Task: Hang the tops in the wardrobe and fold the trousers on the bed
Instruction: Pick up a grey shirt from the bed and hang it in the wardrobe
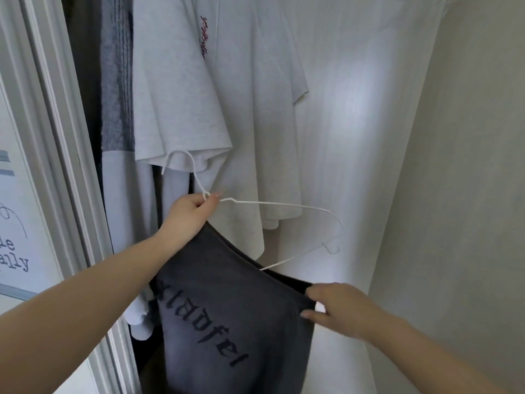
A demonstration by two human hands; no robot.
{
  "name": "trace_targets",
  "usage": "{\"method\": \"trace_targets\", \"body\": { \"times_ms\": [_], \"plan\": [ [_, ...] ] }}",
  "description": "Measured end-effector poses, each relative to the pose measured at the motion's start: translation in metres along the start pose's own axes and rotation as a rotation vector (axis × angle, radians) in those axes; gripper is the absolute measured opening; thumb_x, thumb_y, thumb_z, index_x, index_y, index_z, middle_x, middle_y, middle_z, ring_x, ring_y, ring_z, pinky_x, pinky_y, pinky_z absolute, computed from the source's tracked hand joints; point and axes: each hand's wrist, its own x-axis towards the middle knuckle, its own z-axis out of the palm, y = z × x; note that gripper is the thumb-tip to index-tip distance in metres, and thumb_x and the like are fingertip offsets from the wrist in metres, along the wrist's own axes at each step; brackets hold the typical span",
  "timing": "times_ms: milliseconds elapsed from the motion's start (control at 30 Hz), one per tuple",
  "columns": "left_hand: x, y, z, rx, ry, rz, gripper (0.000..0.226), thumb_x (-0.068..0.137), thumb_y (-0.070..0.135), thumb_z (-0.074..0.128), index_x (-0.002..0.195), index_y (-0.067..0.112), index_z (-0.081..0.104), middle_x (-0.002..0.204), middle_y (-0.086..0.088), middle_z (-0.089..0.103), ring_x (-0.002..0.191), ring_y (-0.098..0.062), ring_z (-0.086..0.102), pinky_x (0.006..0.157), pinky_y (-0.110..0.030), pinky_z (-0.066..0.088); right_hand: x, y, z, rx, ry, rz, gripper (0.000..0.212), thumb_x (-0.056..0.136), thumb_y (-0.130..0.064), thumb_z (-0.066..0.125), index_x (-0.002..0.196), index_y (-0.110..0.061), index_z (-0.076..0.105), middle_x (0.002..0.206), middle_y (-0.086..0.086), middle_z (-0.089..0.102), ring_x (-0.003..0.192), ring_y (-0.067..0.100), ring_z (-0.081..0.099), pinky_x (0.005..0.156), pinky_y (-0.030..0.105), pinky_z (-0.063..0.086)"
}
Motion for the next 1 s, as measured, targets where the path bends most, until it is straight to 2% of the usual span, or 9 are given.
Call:
{"method": "trace_targets", "body": {
  "times_ms": [200, 300, 367, 467, 567, 633, 700, 833, 1000],
  "plan": [
    [-0.002, -0.024, 0.008, 0.122, -0.114, -0.008, 0.046, 0.095, 0.029, 0.052, 0.052, 0.021, 0.037, 0.040, 0.010, 0.039, 0.041, -0.002, 0.038, 0.049, -0.023, 0.026, -0.008, 0.049, -0.028, -0.170, 0.103, 0.064, 0.024, 0.092, -0.052, 0.041, 0.092, -0.029, 0.049, 0.094, -0.014, 0.057, 0.090, 0.009, 0.057, 0.068, 0.030, 0.045],
    [-0.009, -0.030, 0.011, 0.188, -0.208, 0.075, 0.036, 0.091, 0.028, 0.051, 0.056, 0.022, 0.048, 0.049, 0.011, 0.047, 0.049, -0.002, 0.042, 0.053, -0.021, 0.032, -0.013, 0.059, -0.050, -0.187, 0.141, 0.061, 0.020, 0.092, -0.050, 0.044, 0.091, -0.031, 0.050, 0.095, -0.017, 0.057, 0.091, 0.007, 0.056, 0.063, 0.028, 0.039],
    [-0.011, -0.032, 0.013, 0.236, -0.272, 0.123, 0.032, 0.091, 0.027, 0.052, 0.062, 0.014, 0.051, 0.054, 0.005, 0.049, 0.055, -0.007, 0.045, 0.058, -0.031, 0.038, -0.016, 0.060, -0.064, -0.217, 0.168, 0.053, 0.020, 0.093, -0.049, 0.044, 0.093, -0.030, 0.052, 0.095, -0.016, 0.057, 0.089, 0.008, 0.055, 0.061, 0.027, 0.033],
    [-0.015, -0.026, 0.026, 0.301, -0.314, 0.148, 0.034, 0.092, 0.027, 0.053, 0.068, 0.004, 0.055, 0.063, -0.010, 0.057, 0.062, -0.021, 0.053, 0.065, -0.043, 0.045, -0.013, 0.051, -0.081, -0.228, 0.202, 0.041, 0.024, 0.094, -0.046, 0.045, 0.097, -0.024, 0.054, 0.095, -0.013, 0.058, 0.087, 0.011, 0.054, 0.063, 0.029, 0.038],
    [-0.019, -0.008, 0.045, 0.236, -0.305, 0.202, 0.034, 0.093, 0.027, 0.054, 0.070, 0.003, 0.057, 0.064, -0.011, 0.058, 0.062, -0.018, 0.054, 0.063, -0.035, 0.043, 0.002, 0.029, -0.089, -0.142, 0.238, -0.012, 0.019, 0.091, -0.039, 0.049, 0.096, -0.021, 0.055, 0.092, -0.009, 0.060, 0.084, 0.015, 0.055, 0.065, 0.029, 0.038],
    [-0.021, 0.009, 0.057, 0.157, -0.300, 0.248, 0.033, 0.092, 0.029, 0.055, 0.067, 0.008, 0.055, 0.057, 0.002, 0.051, 0.056, -0.007, 0.047, 0.059, -0.025, 0.037, 0.012, 0.015, -0.089, -0.108, 0.222, -0.044, 0.011, 0.088, -0.031, 0.053, 0.094, -0.023, 0.050, 0.084, -0.010, 0.057, 0.077, 0.017, 0.052, 0.062, 0.029, 0.034],
    [-0.021, 0.019, 0.063, 0.086, -0.287, 0.272, 0.032, 0.092, 0.030, 0.057, 0.066, 0.011, 0.055, 0.054, 0.012, 0.047, 0.053, -0.004, 0.045, 0.054, -0.017, 0.033, 0.017, 0.008, -0.086, -0.072, 0.211, -0.049, 0.018, 0.084, -0.024, 0.055, 0.093, -0.029, 0.040, 0.074, -0.012, 0.052, 0.069, 0.016, 0.046, 0.057, 0.025, 0.028],
    [-0.018, 0.015, 0.053, 0.091, -0.235, 0.323, 0.028, 0.090, 0.032, 0.062, 0.067, 0.018, 0.057, 0.057, 0.010, 0.050, 0.058, -0.002, 0.049, 0.055, -0.013, 0.035, 0.008, 0.022, -0.086, 0.000, 0.235, 0.005, 0.024, 0.090, -0.023, 0.053, 0.112, -0.030, 0.048, 0.093, -0.007, 0.066, 0.082, 0.016, 0.057, 0.065, 0.024, 0.033],
    [-0.016, -0.014, 0.028, 0.384, -0.361, 0.476, 0.017, 0.088, 0.037, 0.064, 0.074, 0.031, 0.056, 0.071, 0.012, 0.054, 0.069, -0.002, 0.051, 0.065, -0.022, 0.042, -0.009, 0.046, -0.088, 0.016, 0.314, 0.082, 0.016, 0.094, -0.026, 0.055, 0.108, -0.025, 0.060, 0.101, -0.007, 0.069, 0.092, 0.016, 0.062, 0.071, 0.024, 0.039]
  ]
}}
